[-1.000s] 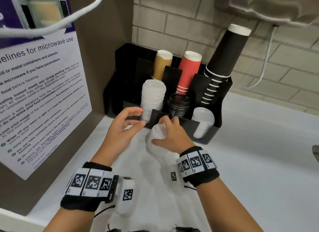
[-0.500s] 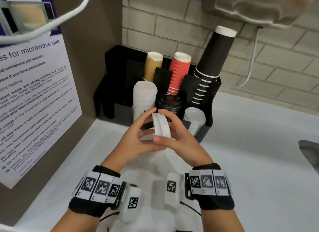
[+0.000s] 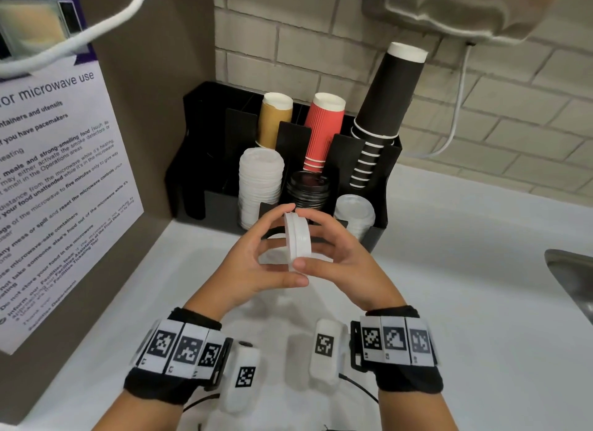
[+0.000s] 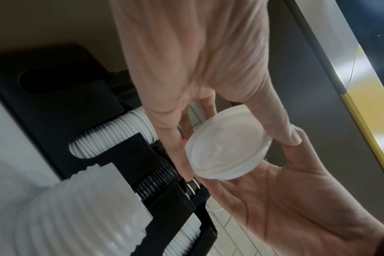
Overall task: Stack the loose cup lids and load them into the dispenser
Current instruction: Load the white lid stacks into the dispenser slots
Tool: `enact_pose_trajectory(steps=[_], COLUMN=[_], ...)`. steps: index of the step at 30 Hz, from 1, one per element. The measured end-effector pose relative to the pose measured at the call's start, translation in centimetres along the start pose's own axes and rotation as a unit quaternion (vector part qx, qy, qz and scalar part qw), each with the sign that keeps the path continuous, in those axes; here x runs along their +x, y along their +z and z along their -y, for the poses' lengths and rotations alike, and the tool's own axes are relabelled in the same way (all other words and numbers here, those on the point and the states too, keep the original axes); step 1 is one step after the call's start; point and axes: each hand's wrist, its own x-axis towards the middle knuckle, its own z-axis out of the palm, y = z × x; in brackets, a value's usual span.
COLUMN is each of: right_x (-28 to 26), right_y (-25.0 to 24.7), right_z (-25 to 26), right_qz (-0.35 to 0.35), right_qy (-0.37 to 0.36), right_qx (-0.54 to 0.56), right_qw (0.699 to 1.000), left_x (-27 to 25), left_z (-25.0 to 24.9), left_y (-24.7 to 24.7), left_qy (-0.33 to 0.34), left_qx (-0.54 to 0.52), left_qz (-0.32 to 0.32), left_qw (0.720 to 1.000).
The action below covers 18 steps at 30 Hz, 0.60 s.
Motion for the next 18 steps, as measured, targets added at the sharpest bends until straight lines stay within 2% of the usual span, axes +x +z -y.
enact_pose_trajectory(steps=[14,16,18], right_x=[0.6,1.6,3.1], right_y=[0.3,-1.1,-3.7], right_z=[0.6,1.0,1.4], right_qz=[-0.013,-0.047,-0.139], right_qy=[-0.044,-0.053,-0.061], right_qx=[-0.034,-0.038,-0.074], right_qw=[0.998,0.997,0.986], left_x=[-0.3,-0.4,-0.5], left_z=[-0.4,-0.5,-0.6], left_y=[0.3,0.0,-0.7], left_qy=[-0.003,-0.002,0.004], left_qx=[0.007,0.010,0.021], left_qz=[-0.006,-0.031,-0.068], left_qw=[1.000,0.999,0.997])
